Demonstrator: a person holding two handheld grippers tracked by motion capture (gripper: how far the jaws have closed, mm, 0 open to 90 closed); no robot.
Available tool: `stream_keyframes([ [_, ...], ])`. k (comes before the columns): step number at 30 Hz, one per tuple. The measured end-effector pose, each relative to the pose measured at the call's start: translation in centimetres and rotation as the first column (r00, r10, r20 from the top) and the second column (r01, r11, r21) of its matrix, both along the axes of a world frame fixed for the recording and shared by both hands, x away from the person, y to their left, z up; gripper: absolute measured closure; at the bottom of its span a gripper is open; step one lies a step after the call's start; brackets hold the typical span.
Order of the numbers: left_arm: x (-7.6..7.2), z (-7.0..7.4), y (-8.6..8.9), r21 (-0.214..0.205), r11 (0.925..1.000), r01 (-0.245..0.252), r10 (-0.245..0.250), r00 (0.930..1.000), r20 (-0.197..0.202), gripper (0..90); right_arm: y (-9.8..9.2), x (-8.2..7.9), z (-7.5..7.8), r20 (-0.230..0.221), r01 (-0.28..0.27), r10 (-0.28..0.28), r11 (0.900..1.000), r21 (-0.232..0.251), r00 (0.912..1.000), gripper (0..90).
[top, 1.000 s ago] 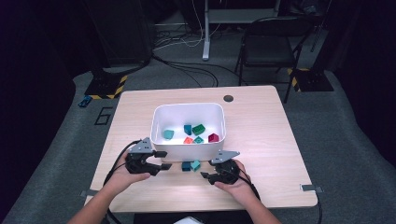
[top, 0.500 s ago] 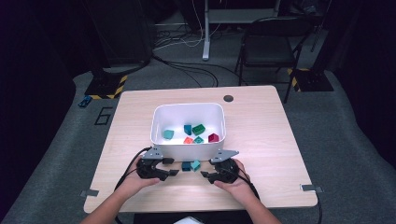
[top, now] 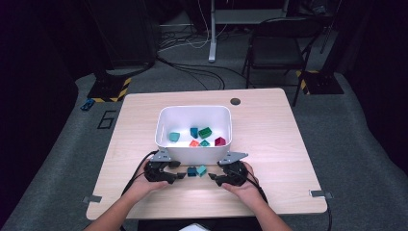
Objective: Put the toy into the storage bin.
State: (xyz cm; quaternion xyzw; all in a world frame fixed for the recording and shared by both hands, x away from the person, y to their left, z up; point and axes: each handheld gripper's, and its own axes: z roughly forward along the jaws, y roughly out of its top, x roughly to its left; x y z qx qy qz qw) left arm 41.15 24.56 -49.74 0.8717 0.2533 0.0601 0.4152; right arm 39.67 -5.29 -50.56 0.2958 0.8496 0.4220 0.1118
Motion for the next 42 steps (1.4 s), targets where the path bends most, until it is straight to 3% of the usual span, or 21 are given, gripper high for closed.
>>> stream_keyframes([
  [6, 0.8, -0.4, 0.0, -0.021, 0.9996, -0.019, 0.018, 0.9994, -0.031, 42.8, -0.3, 0.4, -0.1, 0.002, 0.018, -0.018, 0.9998, -0.005, 0.9998, 39.1],
  [12, 1.0, -0.6, -0.6, -0.041, 0.9991, -0.013, 0.011, 0.9995, -0.030, 41.8, -0.7, 0.9, 0.0, -0.001, 0.033, -0.033, 0.9995, -0.006, 0.9995, 38.7],
  [23, 0.8, -1.0, -2.2, -0.020, 0.9989, 0.042, -0.042, 0.9990, -0.018, 41.3, -1.1, 1.4, -0.2, -0.004, 0.051, -0.051, 0.9986, -0.013, 0.9987, 37.9],
  [30, 0.8, -1.6, -3.2, 0.033, 0.9984, 0.046, -0.046, 0.9989, 0.004, 44.3, -1.4, 0.9, 0.2, -0.004, 0.036, -0.036, 0.9994, -0.004, 0.9994, 38.1],
  [42, 1.0, -2.4, -4.2, 0.048, 0.9978, 0.046, -0.045, 0.9990, -0.002, 44.6, -1.7, -0.3, 0.8, 0.003, 0.004, -0.004, 0.9999, 0.013, 1.0000, 39.3],
])
